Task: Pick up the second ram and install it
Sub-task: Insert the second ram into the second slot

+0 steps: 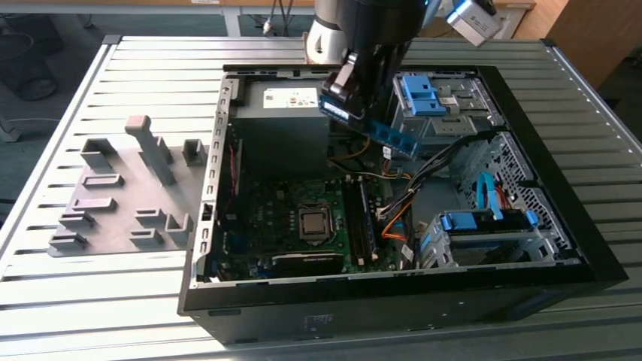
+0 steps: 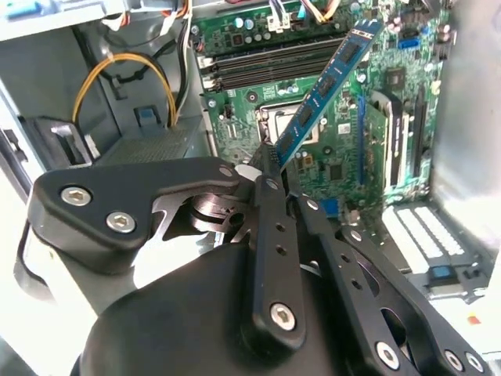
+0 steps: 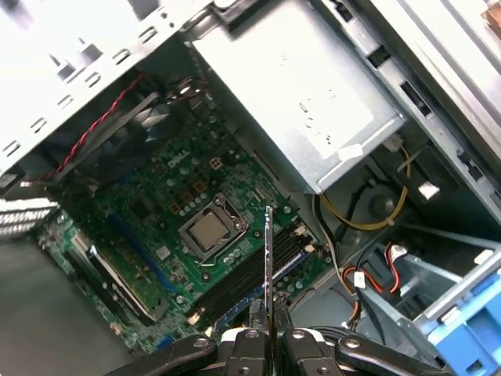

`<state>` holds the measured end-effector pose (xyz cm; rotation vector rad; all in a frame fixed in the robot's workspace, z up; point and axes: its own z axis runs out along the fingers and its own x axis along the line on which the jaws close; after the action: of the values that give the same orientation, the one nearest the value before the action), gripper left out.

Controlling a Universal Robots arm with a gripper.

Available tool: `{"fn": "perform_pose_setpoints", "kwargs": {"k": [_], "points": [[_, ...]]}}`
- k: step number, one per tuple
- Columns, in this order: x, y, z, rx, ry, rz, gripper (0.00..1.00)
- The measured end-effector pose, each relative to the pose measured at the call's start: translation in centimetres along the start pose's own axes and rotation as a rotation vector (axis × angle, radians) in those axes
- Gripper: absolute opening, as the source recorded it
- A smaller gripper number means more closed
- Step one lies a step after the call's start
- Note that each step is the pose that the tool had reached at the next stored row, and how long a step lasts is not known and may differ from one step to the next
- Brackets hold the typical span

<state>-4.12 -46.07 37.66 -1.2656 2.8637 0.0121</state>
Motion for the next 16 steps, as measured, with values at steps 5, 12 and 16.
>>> {"fn": "perform_pose_setpoints", "kwargs": {"k": [5, 12, 16], "points": [[0.00, 0.00, 0.12, 0.0012, -0.0001, 0.092, 0.14], [0.00, 0.00, 0.22, 0.0027, -0.0005, 0.210, 0.14], [0.00, 0.00, 0.23, 0.0035, -0.0007, 0.271, 0.14]]}}
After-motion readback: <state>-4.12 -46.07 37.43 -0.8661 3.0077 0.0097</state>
